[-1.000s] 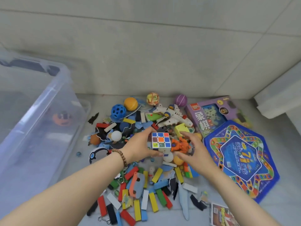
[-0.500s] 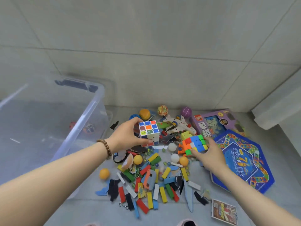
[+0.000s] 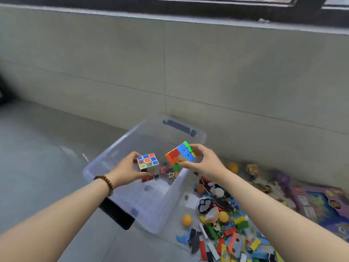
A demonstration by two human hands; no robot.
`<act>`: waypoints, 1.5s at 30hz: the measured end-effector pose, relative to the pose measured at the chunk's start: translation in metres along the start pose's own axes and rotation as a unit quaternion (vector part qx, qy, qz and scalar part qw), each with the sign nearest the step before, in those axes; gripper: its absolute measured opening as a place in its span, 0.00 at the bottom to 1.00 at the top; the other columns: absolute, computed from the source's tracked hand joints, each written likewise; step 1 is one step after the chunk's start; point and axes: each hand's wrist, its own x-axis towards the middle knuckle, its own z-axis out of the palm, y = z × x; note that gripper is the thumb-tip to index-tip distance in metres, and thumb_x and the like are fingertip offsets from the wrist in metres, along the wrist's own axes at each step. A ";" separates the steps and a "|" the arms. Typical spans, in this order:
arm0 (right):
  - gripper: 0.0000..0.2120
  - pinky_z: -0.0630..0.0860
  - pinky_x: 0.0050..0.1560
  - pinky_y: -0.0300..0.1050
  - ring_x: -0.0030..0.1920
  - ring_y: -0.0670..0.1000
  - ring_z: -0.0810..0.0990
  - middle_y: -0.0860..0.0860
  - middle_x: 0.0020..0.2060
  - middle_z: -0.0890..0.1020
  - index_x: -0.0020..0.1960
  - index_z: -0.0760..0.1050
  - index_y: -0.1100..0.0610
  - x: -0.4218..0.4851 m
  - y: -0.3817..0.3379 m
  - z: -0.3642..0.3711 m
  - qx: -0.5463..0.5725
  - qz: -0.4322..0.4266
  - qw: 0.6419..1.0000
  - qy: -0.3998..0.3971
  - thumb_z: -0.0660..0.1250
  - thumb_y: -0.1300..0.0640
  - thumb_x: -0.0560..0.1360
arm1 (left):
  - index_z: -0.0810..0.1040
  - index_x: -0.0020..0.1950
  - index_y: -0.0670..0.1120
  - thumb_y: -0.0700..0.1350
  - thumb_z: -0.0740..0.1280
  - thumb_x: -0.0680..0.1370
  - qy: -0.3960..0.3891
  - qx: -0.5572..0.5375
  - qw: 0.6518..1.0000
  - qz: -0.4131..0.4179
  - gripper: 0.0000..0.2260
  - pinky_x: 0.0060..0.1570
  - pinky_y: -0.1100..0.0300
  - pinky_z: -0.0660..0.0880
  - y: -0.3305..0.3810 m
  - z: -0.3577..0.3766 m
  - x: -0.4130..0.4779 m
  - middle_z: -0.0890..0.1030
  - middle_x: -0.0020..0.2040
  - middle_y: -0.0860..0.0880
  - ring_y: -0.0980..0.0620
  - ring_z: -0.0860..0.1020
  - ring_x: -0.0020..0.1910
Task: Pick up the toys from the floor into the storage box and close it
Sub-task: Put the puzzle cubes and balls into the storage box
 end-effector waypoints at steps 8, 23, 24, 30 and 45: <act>0.21 0.45 0.73 0.58 0.53 0.52 0.73 0.48 0.39 0.77 0.46 0.72 0.52 0.038 0.030 0.086 -0.410 0.037 0.899 -0.150 0.62 0.34 0.69 | 0.68 0.59 0.47 0.49 0.74 0.70 -0.173 0.092 0.975 -0.103 0.22 0.41 0.66 0.77 -0.053 0.029 0.022 0.77 0.52 0.50 0.55 0.77 0.43; 0.21 0.70 0.60 0.44 0.64 0.50 0.72 0.47 0.66 0.72 0.64 0.72 0.47 -0.029 0.110 -0.079 -0.118 0.151 0.978 -0.077 0.71 0.51 0.72 | 0.77 0.58 0.47 0.48 0.69 0.75 -0.186 -0.070 0.967 0.158 0.13 0.46 0.66 0.77 0.100 0.105 0.003 0.80 0.54 0.50 0.56 0.79 0.46; 0.22 0.70 0.58 0.42 0.63 0.50 0.73 0.46 0.66 0.72 0.64 0.72 0.47 -0.038 0.121 -0.083 -0.121 0.168 0.973 -0.105 0.71 0.51 0.71 | 0.76 0.60 0.46 0.48 0.68 0.76 -0.213 -0.031 0.963 0.160 0.14 0.47 0.67 0.76 0.105 0.123 0.005 0.80 0.56 0.49 0.55 0.78 0.49; 0.26 0.73 0.61 0.45 0.62 0.49 0.73 0.46 0.68 0.70 0.64 0.71 0.47 -0.065 0.209 -0.065 -0.154 0.225 0.944 -0.188 0.74 0.48 0.69 | 0.62 0.73 0.46 0.52 0.65 0.77 -0.282 0.255 0.924 0.049 0.27 0.63 0.55 0.69 0.049 0.219 0.036 0.67 0.70 0.45 0.46 0.70 0.66; 0.20 0.72 0.53 0.43 0.58 0.49 0.73 0.46 0.57 0.75 0.63 0.71 0.47 -0.068 0.304 0.026 -0.173 0.163 0.971 -0.041 0.70 0.51 0.72 | 0.70 0.60 0.47 0.47 0.69 0.74 -0.065 -0.137 0.985 -0.086 0.16 0.47 0.60 0.76 -0.013 0.284 0.062 0.75 0.54 0.49 0.50 0.78 0.48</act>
